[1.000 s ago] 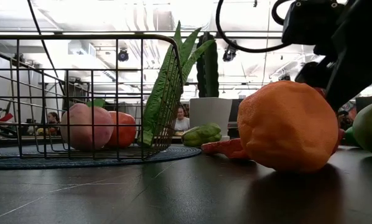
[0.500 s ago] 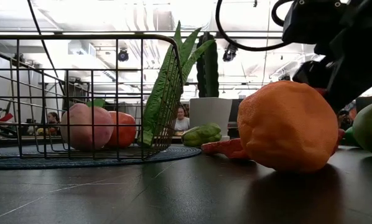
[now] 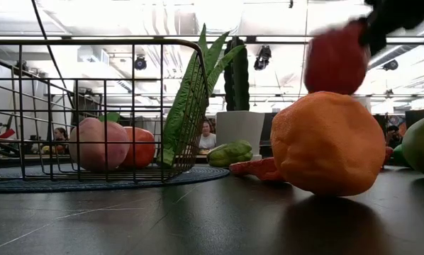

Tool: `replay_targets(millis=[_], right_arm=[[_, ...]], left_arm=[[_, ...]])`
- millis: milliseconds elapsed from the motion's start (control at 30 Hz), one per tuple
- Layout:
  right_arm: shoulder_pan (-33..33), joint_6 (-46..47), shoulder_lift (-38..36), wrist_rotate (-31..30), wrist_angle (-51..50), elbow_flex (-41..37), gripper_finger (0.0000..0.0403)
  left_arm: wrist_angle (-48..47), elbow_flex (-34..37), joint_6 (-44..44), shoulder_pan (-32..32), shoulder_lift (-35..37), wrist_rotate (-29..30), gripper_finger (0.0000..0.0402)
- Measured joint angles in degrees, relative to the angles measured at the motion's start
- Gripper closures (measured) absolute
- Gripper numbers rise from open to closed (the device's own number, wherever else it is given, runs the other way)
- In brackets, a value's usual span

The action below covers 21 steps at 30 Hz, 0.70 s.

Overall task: Build produce basket
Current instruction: Put the red bell pepper into the wire basket

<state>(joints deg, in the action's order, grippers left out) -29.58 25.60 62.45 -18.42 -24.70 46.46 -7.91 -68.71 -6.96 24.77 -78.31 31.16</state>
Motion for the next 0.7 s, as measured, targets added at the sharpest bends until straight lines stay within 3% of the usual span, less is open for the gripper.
replay_targets(millis=[300,533,700], right_arm=[[0.26,-11.86,-3.29,-1.00,8.96,0.00,0.0154],[0.76,-13.47,-1.52,-0.64,10.00,0.08,0.0154],[0.83,-13.48,-1.48,0.40,10.02,0.09,0.0154]], left_arm=[[17.44,2.77,6.19,-0.57,-7.26,-5.05,0.0107],[19.75,-0.15,4.84,-3.35,-12.56,-8.60,0.0105],[19.56,-0.02,1.40,-6.18,-13.99,-10.18,0.0082]])
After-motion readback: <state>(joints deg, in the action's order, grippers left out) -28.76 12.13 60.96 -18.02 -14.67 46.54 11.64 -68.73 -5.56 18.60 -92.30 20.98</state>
